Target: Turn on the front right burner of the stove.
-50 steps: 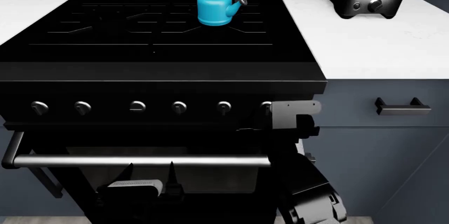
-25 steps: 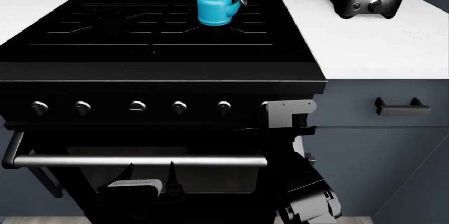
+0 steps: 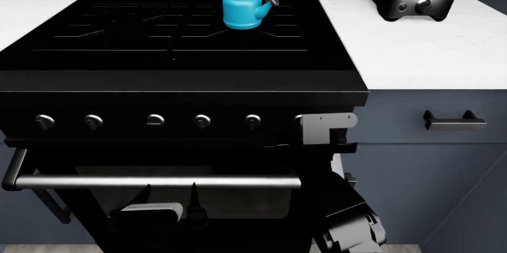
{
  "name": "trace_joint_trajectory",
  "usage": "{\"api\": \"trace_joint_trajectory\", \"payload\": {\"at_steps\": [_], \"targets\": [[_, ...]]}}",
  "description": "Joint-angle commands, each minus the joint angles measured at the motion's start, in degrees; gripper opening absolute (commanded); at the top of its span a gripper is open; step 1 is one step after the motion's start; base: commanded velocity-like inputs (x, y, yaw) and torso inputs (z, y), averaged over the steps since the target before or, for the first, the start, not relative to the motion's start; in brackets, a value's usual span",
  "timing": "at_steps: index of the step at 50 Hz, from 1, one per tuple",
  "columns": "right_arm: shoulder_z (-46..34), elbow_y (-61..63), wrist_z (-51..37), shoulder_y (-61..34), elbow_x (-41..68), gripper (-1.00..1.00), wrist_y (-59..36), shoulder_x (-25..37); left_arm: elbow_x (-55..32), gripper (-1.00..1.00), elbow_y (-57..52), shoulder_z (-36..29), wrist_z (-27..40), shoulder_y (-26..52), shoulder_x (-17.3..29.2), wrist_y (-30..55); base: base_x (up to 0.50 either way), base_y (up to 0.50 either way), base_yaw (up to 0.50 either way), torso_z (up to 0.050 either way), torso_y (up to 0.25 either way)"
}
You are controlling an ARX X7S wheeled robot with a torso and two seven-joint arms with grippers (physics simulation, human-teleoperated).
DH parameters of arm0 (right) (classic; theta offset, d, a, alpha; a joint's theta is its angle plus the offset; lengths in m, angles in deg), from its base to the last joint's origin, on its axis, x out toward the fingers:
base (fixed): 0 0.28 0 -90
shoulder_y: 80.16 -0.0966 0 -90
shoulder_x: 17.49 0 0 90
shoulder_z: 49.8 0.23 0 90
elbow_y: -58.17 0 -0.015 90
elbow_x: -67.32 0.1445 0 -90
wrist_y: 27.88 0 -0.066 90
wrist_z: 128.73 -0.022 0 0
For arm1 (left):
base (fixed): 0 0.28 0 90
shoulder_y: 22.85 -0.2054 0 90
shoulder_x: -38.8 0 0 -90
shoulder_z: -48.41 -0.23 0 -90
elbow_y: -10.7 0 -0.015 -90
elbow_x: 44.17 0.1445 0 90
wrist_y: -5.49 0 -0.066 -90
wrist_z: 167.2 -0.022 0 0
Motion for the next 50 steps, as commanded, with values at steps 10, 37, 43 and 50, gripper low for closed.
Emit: {"api": "trace_joint_trajectory", "payload": {"at_steps": [10,37,43,50], "targets": [[-5.1,3.6,-0.2,-1.8,-3.9,-1.00,-5.7,1.5,-0.5,1.00,0.2,-0.5,0.1,0.1,0.3,-0.3,0.00,0.00,0.00,0.000,0.000],[-12.3,4.2,-1.1,-4.7,-7.9,-1.00,-12.5,2.0,-1.2,1.00,0.0,-0.9,0.5,0.2,0.8,-0.3,0.00,0.00,0.00,0.000,0.001],[-15.6,4.4,-0.4,-5.8,-9.5,-1.00,-15.9,2.3,-1.3,1.00,0.0,-1.1,0.5,0.3,0.9,-0.2,0.00,0.00,0.00,0.000,0.000],[-19.0,3.9,0.0,-6.6,-11.4,-1.00,-18.0,2.4,-1.4,1.00,0.1,-1.2,0.7,0.4,1.0,-0.2,0.00,0.00,0.00,0.000,0.000]]}}
